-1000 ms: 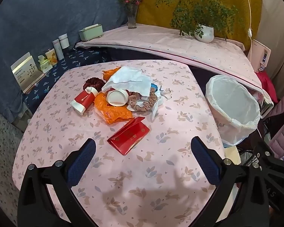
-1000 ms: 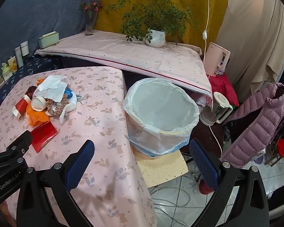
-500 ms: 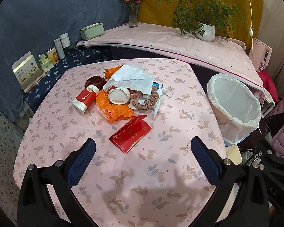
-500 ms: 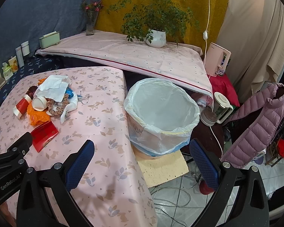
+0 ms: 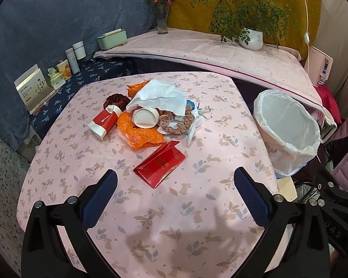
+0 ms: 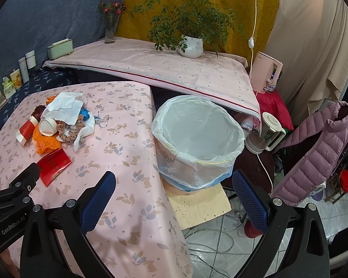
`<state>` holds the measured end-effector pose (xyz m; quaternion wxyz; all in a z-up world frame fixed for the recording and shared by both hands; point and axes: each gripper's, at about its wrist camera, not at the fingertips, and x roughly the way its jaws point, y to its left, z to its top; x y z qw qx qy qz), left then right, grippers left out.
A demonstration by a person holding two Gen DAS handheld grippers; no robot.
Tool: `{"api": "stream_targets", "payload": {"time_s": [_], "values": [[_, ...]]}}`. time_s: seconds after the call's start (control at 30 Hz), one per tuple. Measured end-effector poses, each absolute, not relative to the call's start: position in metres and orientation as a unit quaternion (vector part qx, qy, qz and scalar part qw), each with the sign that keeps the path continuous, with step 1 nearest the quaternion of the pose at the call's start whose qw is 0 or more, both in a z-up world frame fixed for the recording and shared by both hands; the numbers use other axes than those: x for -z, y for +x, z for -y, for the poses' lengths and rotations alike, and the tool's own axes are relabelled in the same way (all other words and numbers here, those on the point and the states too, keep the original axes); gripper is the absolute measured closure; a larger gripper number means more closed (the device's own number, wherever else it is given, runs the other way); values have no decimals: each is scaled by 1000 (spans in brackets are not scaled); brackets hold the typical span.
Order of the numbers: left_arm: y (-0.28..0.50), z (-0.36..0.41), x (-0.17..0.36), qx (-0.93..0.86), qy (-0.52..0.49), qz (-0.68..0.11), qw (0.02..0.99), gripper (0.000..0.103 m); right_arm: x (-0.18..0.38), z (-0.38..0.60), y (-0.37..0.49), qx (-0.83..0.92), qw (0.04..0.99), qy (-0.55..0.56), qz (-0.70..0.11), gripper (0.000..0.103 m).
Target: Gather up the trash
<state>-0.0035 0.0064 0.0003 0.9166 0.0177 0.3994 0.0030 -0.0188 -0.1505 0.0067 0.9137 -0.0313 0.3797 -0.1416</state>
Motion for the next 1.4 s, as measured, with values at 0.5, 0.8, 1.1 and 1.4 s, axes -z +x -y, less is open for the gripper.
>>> {"api": "stream_targets", "payload": {"time_s": [0.5, 0.8, 1.1, 1.4], "values": [[-4, -6, 0, -3, 20, -399, 917, 7, -7, 151, -19, 142, 914, -32, -380, 7], [-6, -6, 0, -2, 19, -400, 916, 7, -8, 151, -18, 142, 913, -32, -380, 7], [-4, -5, 0, -3, 21, -399, 917, 7, -8, 154, -18, 142, 914, -28, -380, 7], [-4, -5, 0, -2, 22, -400, 916, 7, -9, 155, -18, 142, 914, -29, -380, 7]]}}
